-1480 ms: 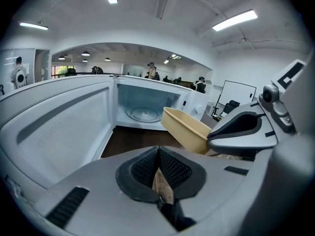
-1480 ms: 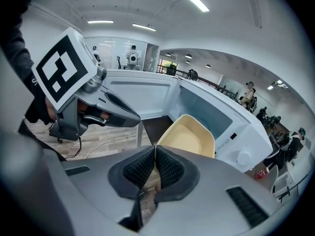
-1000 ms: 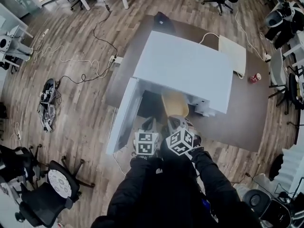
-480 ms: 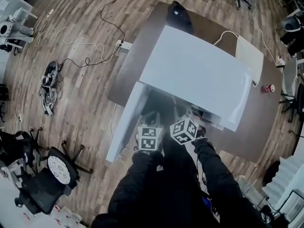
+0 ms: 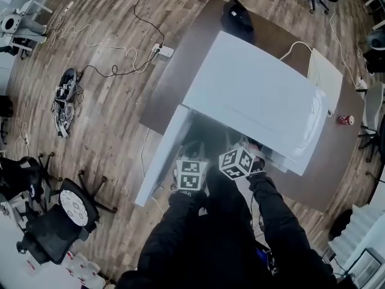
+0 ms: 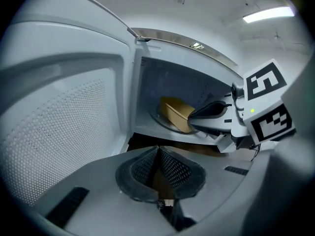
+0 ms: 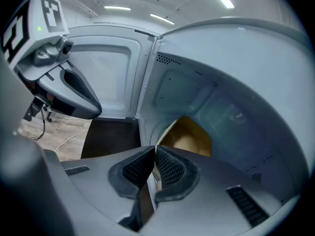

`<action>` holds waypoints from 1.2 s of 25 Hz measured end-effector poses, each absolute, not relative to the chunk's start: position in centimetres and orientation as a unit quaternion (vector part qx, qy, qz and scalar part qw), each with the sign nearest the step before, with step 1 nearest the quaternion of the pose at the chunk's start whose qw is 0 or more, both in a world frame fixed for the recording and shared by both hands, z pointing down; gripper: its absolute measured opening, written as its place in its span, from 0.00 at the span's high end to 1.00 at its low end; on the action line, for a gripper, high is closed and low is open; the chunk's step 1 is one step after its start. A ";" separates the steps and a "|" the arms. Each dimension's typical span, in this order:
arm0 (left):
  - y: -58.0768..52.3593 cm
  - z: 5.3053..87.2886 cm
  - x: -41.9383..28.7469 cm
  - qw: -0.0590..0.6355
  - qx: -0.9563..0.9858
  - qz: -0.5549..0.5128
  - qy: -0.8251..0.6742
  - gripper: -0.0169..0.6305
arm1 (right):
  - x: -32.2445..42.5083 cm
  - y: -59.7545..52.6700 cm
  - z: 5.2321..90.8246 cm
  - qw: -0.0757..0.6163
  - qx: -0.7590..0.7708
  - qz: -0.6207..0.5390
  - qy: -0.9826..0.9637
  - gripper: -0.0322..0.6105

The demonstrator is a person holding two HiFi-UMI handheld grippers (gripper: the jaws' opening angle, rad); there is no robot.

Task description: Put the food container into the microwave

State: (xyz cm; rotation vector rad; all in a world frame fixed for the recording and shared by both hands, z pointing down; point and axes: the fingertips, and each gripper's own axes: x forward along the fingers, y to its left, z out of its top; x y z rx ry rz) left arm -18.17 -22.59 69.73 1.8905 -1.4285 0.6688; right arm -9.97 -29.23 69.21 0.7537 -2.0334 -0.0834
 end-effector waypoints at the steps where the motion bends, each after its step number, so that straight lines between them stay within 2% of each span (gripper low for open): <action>1: -22.5 70.0 -18.3 0.334 0.723 0.257 -0.548 0.92 | -10.0 -29.4 69.3 0.465 0.310 -0.034 -0.829 0.90; 6: -22.1 70.1 -18.5 0.332 0.724 0.255 -0.549 0.92 | -10.0 -29.3 69.2 0.457 0.316 -0.032 -0.831 0.89; 10: -21.5 69.2 -18.4 0.327 0.732 0.251 -0.542 0.92 | -10.0 -28.4 68.5 0.449 0.327 -0.030 -0.831 0.83; 15: -20.0 67.7 -18.0 0.313 0.746 0.242 -0.536 0.92 | -9.8 -26.2 66.0 0.426 0.356 -0.016 -0.832 0.82; 30: -12.0 59.3 -16.3 0.255 0.802 0.186 -0.508 0.92 | -9.7 -12.9 55.4 0.299 0.454 0.115 -0.831 0.91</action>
